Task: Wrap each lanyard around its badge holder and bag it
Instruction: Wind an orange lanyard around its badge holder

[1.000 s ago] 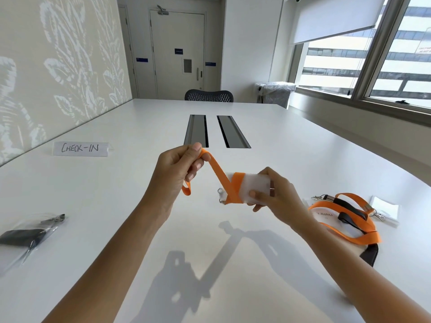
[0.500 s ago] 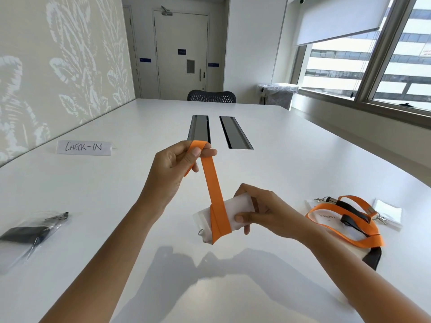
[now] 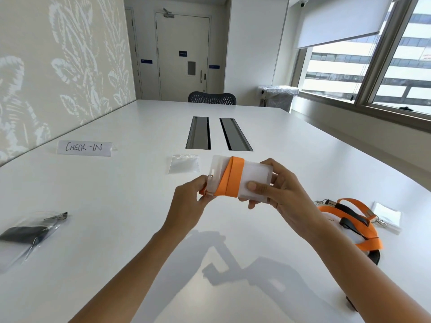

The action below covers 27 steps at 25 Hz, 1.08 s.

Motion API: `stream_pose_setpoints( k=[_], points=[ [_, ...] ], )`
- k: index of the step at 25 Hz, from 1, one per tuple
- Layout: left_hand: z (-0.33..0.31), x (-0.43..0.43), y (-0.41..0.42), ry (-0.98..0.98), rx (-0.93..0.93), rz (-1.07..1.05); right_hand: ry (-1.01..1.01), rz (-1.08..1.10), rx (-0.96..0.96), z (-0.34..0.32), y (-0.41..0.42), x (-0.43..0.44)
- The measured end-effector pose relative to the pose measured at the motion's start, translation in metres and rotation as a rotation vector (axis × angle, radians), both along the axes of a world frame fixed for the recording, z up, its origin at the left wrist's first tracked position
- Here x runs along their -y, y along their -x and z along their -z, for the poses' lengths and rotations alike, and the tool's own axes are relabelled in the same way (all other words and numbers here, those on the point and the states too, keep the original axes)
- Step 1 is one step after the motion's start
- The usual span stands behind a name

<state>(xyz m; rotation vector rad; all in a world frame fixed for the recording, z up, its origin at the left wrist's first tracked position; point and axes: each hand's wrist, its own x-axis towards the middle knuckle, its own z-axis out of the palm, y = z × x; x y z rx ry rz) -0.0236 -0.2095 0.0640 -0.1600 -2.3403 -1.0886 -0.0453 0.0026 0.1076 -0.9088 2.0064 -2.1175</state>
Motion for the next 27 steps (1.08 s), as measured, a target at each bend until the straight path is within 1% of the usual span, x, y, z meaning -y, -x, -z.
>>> stream_pose_setpoints(
  k=[2,6,11,14,19,24,27],
  points=[
    [0.002,-0.004,-0.001,-0.095,-0.014,0.054,0.041,0.031,0.008,-0.003,0.001,-0.002],
    [0.005,-0.016,-0.006,-0.226,0.08,0.212,0.101,0.109,0.037,-0.005,0.001,-0.003],
    [0.01,-0.026,-0.007,-0.323,0.133,0.259,0.156,0.242,0.121,0.001,0.005,-0.005],
    [0.012,-0.029,-0.009,-0.342,0.158,0.281,0.194,0.341,0.139,-0.001,0.008,-0.01],
    [0.01,-0.036,-0.01,-0.328,0.145,0.244,0.2,0.406,0.149,-0.005,0.011,-0.017],
    [0.012,-0.037,-0.012,-0.173,0.102,0.138,0.226,0.403,0.188,-0.005,0.011,-0.018],
    [0.015,-0.036,-0.01,-0.137,0.061,0.096,0.264,0.387,0.212,-0.007,0.01,-0.018]
  ],
)
